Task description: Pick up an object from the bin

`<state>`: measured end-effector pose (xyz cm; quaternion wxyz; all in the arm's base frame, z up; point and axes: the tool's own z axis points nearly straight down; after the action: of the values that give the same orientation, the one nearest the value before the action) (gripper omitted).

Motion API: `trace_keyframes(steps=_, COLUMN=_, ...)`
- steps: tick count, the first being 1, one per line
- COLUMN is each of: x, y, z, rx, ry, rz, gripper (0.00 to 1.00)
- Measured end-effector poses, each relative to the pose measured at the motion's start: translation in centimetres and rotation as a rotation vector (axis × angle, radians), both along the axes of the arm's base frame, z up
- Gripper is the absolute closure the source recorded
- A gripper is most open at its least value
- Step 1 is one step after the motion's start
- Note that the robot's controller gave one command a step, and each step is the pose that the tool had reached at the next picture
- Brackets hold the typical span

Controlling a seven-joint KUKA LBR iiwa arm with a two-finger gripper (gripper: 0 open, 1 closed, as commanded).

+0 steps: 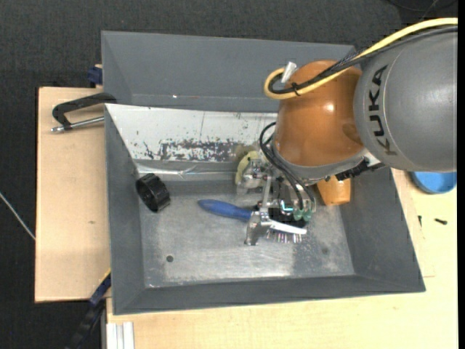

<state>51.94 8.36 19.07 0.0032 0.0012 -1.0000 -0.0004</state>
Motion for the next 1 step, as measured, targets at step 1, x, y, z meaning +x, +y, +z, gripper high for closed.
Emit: trace_keyframes(steps=1, x=4.38, y=-10.21, z=-12.06, rx=0.002, ry=-0.009, rz=-0.030, gripper=0.00)
